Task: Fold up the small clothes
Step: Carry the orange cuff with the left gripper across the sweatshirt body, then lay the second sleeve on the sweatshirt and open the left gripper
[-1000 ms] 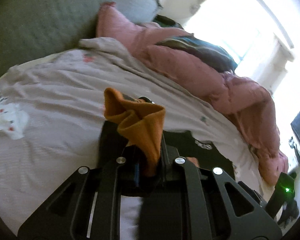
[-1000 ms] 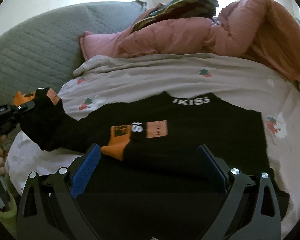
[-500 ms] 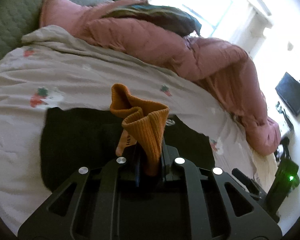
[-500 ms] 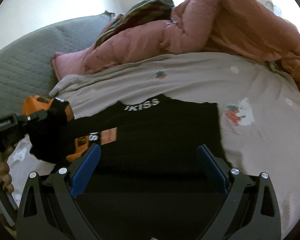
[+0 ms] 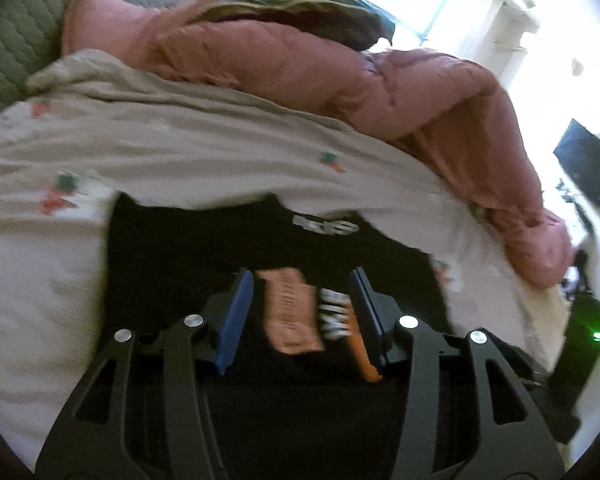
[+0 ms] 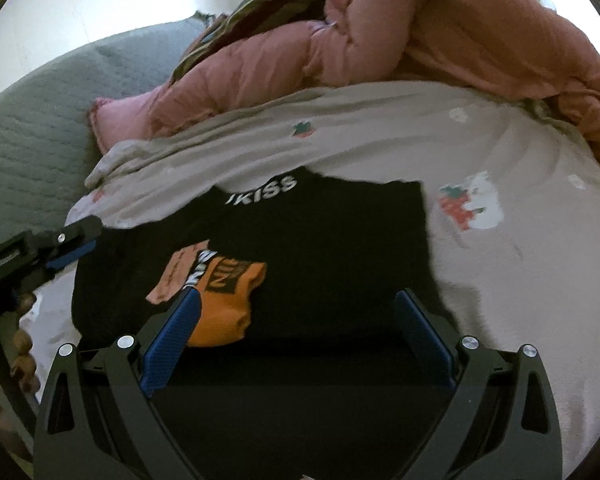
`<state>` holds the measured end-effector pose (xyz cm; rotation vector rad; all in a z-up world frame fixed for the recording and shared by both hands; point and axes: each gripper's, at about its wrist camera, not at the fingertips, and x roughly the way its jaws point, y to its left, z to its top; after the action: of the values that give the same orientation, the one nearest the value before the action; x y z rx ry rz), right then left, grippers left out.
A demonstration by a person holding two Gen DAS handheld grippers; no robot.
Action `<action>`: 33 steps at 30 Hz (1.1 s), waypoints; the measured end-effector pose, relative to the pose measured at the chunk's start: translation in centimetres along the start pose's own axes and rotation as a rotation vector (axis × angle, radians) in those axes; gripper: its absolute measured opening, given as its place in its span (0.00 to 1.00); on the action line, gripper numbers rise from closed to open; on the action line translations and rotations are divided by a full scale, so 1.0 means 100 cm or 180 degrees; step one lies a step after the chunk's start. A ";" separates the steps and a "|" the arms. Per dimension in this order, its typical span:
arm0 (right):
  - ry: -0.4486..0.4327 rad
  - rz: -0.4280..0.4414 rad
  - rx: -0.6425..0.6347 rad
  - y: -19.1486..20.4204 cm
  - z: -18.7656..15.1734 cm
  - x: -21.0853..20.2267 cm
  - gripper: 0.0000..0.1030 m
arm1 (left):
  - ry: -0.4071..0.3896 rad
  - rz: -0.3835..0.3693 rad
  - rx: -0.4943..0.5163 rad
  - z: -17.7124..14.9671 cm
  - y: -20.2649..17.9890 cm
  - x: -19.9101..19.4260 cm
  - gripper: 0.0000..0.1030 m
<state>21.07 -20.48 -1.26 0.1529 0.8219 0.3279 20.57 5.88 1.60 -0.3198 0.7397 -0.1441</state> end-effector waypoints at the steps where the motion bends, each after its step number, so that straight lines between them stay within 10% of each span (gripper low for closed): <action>1: 0.0040 0.0033 -0.0025 0.004 0.000 0.004 0.94 | -0.0046 0.0113 0.0028 0.000 0.005 -0.002 0.42; 9: 0.0417 0.0173 -0.0154 0.029 0.008 0.048 0.83 | -0.0225 0.0481 -0.0015 -0.001 0.047 -0.006 0.47; 15: 0.0707 0.0230 -0.0051 0.032 0.007 0.082 0.55 | -0.0310 0.0476 -0.0150 -0.001 0.072 -0.011 0.50; 20: 0.0550 0.0313 -0.0266 0.044 0.010 0.076 0.09 | -0.0426 0.0492 -0.0325 0.002 0.096 -0.024 0.52; 33: -0.0077 0.0106 -0.0347 0.009 0.065 0.023 0.07 | -0.0511 0.0548 -0.0444 0.003 0.112 -0.034 0.53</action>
<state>27.10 -18.92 1.78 0.0687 0.7763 0.4006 18.53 17.32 0.21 -0.3939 0.6158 0.0958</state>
